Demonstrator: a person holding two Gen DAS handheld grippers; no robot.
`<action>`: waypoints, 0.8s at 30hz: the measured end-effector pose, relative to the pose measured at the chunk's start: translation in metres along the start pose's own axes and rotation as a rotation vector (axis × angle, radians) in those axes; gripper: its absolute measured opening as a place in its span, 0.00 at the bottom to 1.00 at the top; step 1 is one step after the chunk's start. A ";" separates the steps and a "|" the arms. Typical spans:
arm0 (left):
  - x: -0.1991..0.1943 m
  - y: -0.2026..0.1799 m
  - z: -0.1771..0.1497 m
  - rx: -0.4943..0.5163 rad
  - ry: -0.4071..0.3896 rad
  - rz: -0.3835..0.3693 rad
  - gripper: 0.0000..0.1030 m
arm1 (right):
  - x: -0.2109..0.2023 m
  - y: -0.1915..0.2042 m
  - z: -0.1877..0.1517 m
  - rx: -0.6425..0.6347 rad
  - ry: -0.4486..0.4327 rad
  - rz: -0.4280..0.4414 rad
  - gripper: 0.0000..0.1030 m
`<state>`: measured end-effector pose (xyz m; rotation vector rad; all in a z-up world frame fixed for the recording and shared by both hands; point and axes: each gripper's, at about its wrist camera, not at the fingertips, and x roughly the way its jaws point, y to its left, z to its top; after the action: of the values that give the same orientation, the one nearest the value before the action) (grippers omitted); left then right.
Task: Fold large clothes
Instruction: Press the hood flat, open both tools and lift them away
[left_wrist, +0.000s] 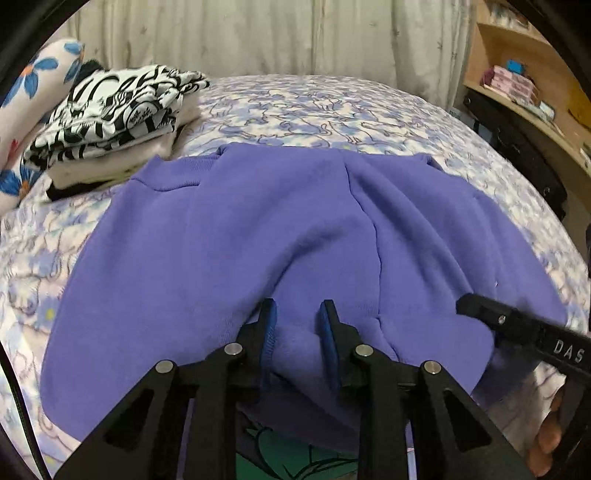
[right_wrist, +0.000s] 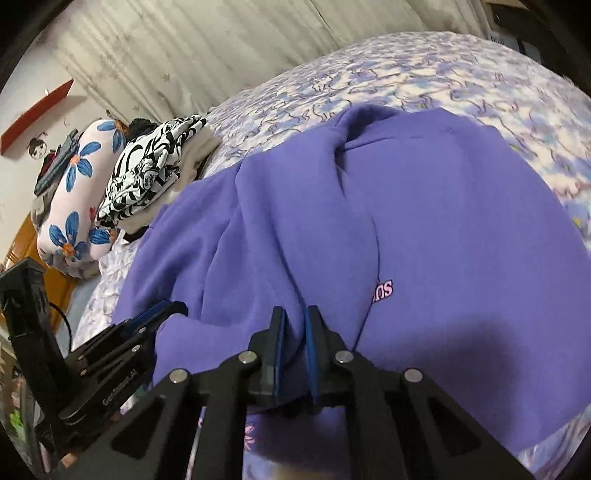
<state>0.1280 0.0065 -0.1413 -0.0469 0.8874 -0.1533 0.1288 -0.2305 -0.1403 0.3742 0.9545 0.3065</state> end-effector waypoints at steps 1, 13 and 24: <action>-0.002 0.001 0.002 -0.012 0.004 -0.003 0.22 | -0.002 0.000 0.002 0.023 0.005 0.005 0.09; -0.062 0.005 0.002 -0.097 0.051 -0.035 0.46 | -0.037 0.032 -0.002 0.010 -0.009 -0.006 0.13; -0.137 0.014 -0.030 -0.096 0.028 -0.048 0.52 | -0.089 0.085 -0.039 -0.127 -0.043 0.027 0.12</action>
<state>0.0216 0.0415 -0.0562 -0.1558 0.9220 -0.1568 0.0402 -0.1845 -0.0583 0.2763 0.8838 0.3799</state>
